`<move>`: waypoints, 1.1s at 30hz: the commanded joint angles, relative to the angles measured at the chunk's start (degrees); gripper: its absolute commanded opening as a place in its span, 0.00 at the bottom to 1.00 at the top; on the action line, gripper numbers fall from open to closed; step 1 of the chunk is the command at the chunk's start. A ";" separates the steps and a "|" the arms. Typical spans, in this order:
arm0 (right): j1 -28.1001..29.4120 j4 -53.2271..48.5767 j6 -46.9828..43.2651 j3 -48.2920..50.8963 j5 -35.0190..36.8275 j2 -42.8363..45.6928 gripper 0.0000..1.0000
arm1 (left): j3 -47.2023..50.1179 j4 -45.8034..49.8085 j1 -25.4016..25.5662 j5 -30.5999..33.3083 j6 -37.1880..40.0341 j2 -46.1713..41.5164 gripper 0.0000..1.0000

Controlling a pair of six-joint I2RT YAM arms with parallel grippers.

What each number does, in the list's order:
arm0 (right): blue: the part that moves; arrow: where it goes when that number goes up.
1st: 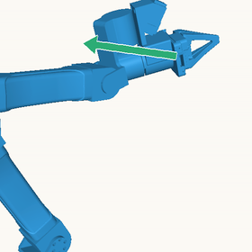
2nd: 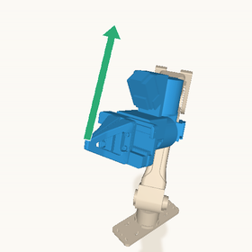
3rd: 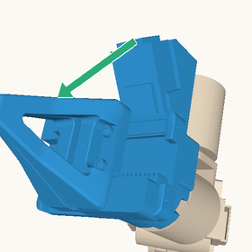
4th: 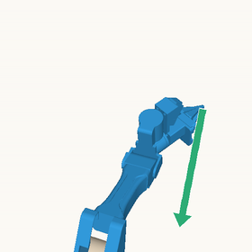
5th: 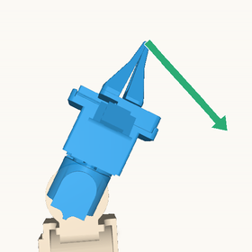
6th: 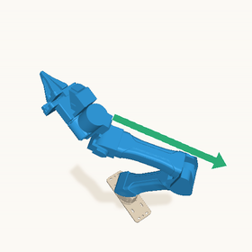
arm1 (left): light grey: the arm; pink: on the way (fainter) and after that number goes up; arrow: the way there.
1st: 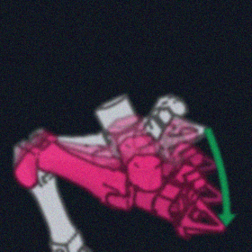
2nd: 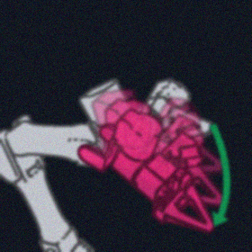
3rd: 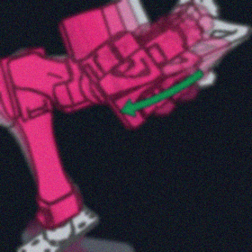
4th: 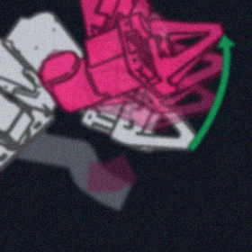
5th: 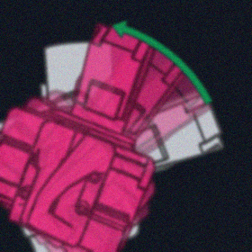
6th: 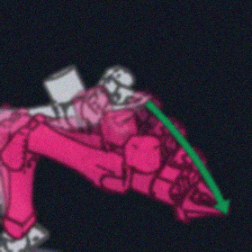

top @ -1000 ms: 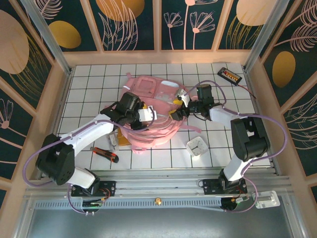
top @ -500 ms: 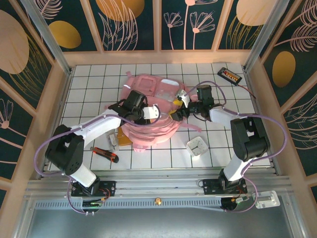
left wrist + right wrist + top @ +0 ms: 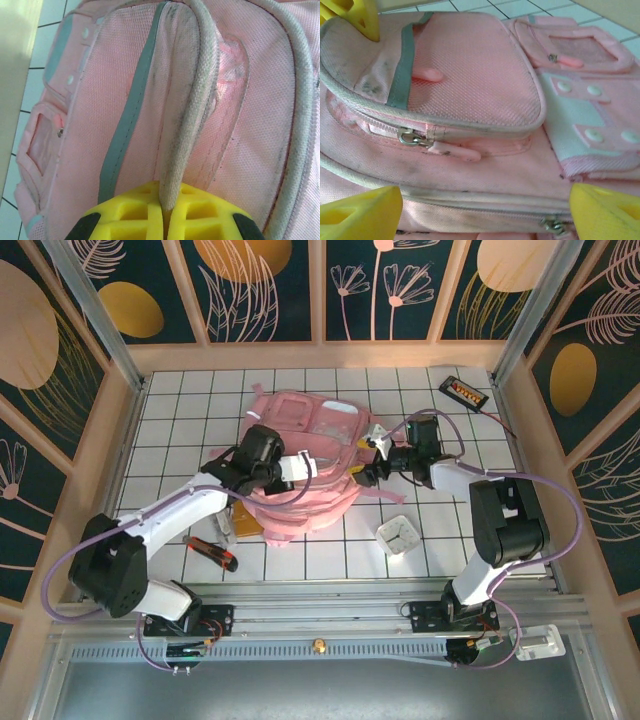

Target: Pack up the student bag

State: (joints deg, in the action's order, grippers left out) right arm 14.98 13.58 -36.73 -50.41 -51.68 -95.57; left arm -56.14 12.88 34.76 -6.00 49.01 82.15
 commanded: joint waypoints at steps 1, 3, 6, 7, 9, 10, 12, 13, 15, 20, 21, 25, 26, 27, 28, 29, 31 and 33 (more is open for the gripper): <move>0.37 0.73 -3.69 -3.13 -4.76 -2.02 0.87 | 2.40 -6.29 -0.62 -2.26 -1.20 -3.02 0.00; 1.10 0.34 -4.05 -4.09 -5.78 -3.54 0.87 | 2.91 -6.97 -0.71 -2.78 -1.41 -3.18 0.00; 2.79 -1.26 -4.79 -5.39 -6.43 -5.82 0.86 | 3.21 -8.18 -0.77 -3.45 -2.07 -3.09 0.00; 3.11 -1.83 -4.83 -5.89 -6.65 -6.58 0.86 | 3.21 -8.54 -0.76 -3.40 -2.11 -2.96 0.00; 3.56 -2.18 -4.39 -6.29 -7.31 -8.25 0.85 | 2.89 -8.76 -0.80 -3.49 -2.14 -2.61 0.00; 3.69 -2.17 -4.12 -6.28 -7.46 -8.74 0.84 | 2.58 -8.63 -0.84 -3.50 -2.11 -2.43 0.00; 3.91 -1.88 -3.65 -6.12 -7.30 -9.63 0.83 | 2.33 -8.53 -0.89 -3.49 -2.01 -2.50 0.00; 3.84 -1.44 -3.29 -5.89 -7.09 -9.80 0.83 | 2.50 -8.57 -0.86 -3.49 -1.99 -2.66 0.00; 3.79 -0.93 -2.75 -5.97 -6.68 -10.45 0.81 | 2.52 -8.66 -0.88 -3.59 -2.04 -2.92 0.00; 3.82 -1.30 -2.22 -6.79 -6.77 -10.69 0.71 | 2.06 -8.75 -0.95 -3.60 -2.35 -2.72 0.00; 3.80 -1.73 -2.44 -6.81 -6.72 -10.47 0.69 | 1.92 -8.67 -0.95 -3.50 -2.50 -2.56 0.00; 3.84 -3.01 -3.08 -5.87 -6.08 -9.10 0.61 | 1.56 -8.49 -0.98 -2.99 -2.61 -1.97 0.00; 3.83 -2.99 -3.17 -5.26 -5.98 -8.70 0.61 | 1.48 -8.42 -0.93 -2.73 -2.53 -1.90 0.00; 3.87 -2.95 -3.25 -4.72 -5.89 -8.18 0.57 | 1.47 -8.40 -0.99 -2.50 -2.56 -1.83 0.00; 3.86 -2.71 -3.11 -4.21 -6.02 -7.83 0.55 | 1.52 -8.40 -0.93 -2.29 -2.68 -1.78 0.00; 3.91 -2.43 -2.84 -3.63 -6.06 -7.44 0.53 | 1.41 -8.40 -1.01 -2.10 -2.73 -1.73 0.00; 3.92 -1.80 -2.35 -2.71 -5.97 -6.93 0.53 | 1.38 -8.24 -0.93 -1.94 -2.75 -1.72 0.00; 4.02 -1.30 -1.77 -2.09 -5.85 -6.48 0.52 | 1.38 -8.14 -0.95 -1.71 -2.76 -1.69 0.00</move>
State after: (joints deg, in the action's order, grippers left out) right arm 18.17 12.82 -38.72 -54.24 -57.30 -103.66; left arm -53.12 9.23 34.39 -7.25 47.70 80.84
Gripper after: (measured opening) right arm 0.525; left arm 0.045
